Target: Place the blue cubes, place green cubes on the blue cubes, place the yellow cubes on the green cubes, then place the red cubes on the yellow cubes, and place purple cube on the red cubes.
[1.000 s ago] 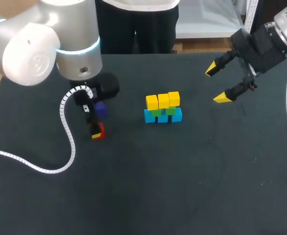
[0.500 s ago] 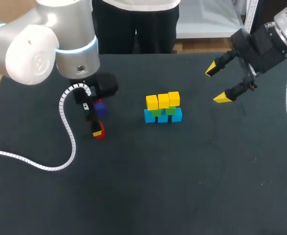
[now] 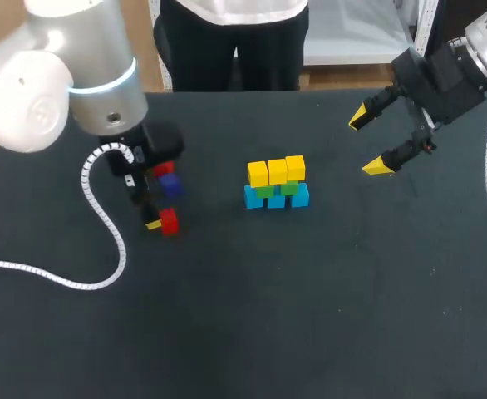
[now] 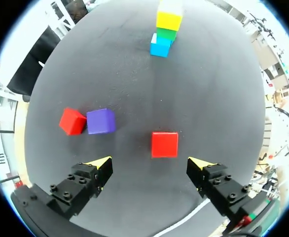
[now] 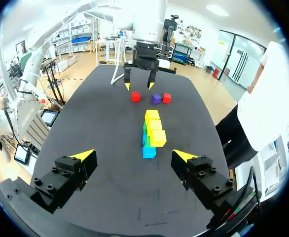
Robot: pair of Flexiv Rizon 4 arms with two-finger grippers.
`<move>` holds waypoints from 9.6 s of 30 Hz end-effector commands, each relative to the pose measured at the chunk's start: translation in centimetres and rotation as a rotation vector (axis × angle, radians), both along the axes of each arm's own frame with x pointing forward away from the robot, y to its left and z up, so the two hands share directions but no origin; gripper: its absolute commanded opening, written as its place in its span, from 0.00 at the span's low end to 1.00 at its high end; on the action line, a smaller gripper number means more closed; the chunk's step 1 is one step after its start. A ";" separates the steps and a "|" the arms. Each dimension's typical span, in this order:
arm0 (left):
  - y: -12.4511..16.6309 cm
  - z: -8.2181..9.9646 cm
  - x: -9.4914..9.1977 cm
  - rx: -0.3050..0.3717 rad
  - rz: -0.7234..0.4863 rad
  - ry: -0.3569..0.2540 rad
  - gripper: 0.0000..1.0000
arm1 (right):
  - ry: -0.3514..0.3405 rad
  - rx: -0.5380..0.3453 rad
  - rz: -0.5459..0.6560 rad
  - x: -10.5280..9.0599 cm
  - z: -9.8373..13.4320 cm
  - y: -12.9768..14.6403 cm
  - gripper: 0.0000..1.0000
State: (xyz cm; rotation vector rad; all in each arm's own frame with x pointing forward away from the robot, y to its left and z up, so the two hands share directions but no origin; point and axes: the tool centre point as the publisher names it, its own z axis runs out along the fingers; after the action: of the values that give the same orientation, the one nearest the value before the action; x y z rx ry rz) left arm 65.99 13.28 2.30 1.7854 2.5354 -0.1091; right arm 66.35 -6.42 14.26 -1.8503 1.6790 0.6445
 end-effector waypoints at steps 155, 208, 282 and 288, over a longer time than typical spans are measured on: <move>-13.8 9.0 3.0 0.021 -0.180 -0.047 0.00 | 0.000 0.001 0.001 0.0 0.0 0.0 1.00; -19.4 8.5 1.3 -0.078 -0.180 0.023 0.00 | 0.000 0.001 0.001 0.0 0.0 0.0 1.00; -20.1 8.5 1.8 -0.060 -0.197 0.013 0.00 | 0.000 0.001 0.001 0.0 0.0 0.0 1.00; -19.9 8.6 1.7 -0.064 -0.197 0.008 0.00 | 0.000 0.001 0.001 0.0 0.0 0.0 1.00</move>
State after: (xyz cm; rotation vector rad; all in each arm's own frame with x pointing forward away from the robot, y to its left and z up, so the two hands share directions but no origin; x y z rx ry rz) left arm 67.96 -6.93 10.78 2.0120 2.3321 -0.2026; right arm 66.35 -6.42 14.26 -1.8502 1.6790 0.6446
